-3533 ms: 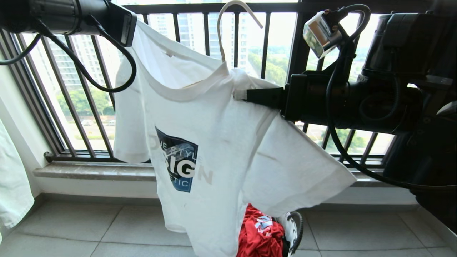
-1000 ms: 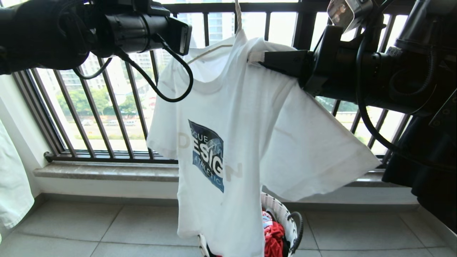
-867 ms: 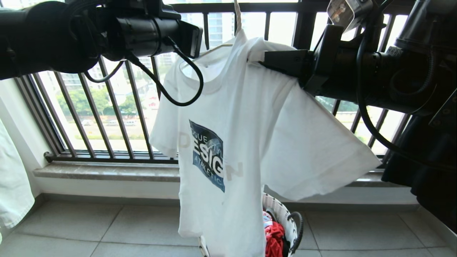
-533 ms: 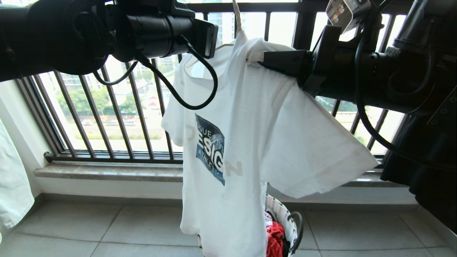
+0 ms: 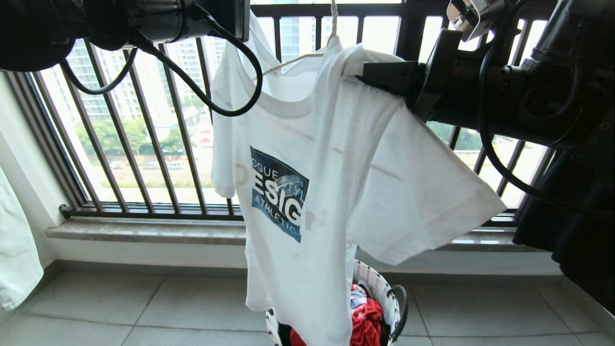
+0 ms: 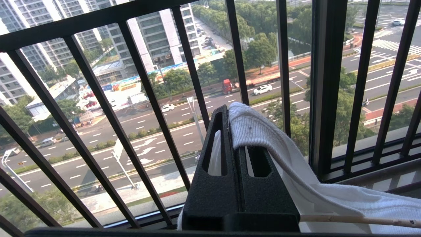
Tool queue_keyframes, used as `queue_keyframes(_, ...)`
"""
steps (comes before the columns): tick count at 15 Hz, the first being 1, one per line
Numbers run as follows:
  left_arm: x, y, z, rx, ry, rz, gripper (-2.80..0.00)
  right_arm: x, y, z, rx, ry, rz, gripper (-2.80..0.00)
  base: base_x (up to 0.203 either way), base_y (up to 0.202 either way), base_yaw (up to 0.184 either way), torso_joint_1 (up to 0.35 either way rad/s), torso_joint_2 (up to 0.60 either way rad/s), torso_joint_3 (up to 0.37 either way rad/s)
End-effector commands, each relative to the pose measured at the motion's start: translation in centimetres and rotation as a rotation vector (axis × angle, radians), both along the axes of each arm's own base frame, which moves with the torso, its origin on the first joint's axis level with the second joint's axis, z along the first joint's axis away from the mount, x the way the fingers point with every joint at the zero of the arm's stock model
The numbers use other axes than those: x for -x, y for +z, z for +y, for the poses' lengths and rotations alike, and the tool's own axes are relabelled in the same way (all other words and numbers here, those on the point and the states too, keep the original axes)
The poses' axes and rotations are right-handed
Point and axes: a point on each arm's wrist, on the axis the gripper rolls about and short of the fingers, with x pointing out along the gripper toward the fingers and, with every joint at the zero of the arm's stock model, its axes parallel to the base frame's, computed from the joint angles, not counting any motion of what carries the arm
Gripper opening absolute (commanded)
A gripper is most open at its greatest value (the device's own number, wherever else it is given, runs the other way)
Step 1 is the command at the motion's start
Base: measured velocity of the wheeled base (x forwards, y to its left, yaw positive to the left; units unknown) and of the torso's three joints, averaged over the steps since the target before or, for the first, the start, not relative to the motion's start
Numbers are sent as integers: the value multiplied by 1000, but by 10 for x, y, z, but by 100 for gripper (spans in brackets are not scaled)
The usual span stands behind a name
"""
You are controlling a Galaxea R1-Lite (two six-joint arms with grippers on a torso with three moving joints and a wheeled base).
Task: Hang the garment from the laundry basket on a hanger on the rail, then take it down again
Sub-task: Hang the clothes on the clothes rack
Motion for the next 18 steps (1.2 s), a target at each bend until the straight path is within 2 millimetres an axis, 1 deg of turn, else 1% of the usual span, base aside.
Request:
queue_keyframes(1, 6, 5, 3, 11, 1, -13, -280, -1, 0, 0, -3, -5, 2, -280, 0, 0, 0, 0, 0, 0)
queue_keyframes(3, 3, -1, -8, 2, -26, 2, -280, -3, -2, 1, 0, -5, 7, -280, 0, 0, 0, 0, 0, 0)
queue_keyframes(6, 5, -11, -34, -13, -95, 25, -280, -1, -5, 7, 5, 15, 15, -280, 0, 0, 0, 0, 0, 0)
queue_keyframes(8, 6, -15, -46, -19, -125, 36, -280, -4, -7, 9, 7, -1, 21, -280, 0, 0, 0, 0, 0, 0)
queue_keyframes(10, 6, -14, -49, -4, -130, 18, -280, -6, -10, 10, 10, -13, 24, -280, 0, 0, 0, 0, 0, 0)
queue_keyframes(13, 16, -9, -50, 22, -81, 12, -280, -12, -13, 13, 17, -49, 14, -280, 0, 0, 0, 0, 0, 0)
queue_keyframes(15, 26, -3, -50, 38, -83, 6, -280, -13, -13, 13, 18, -53, 11, -280, 0, 0, 0, 0, 0, 0)
queue_keyframes(16, 35, 1, -52, 47, -104, -1, -280, -14, -12, 12, 16, -56, 10, -280, 0, 0, 0, 0, 0, 0)
queue_keyframes(18, 48, 4, -60, 63, -148, 1, -280, -18, -14, 13, 18, -66, 14, -280, 0, 0, 0, 0, 0, 0)
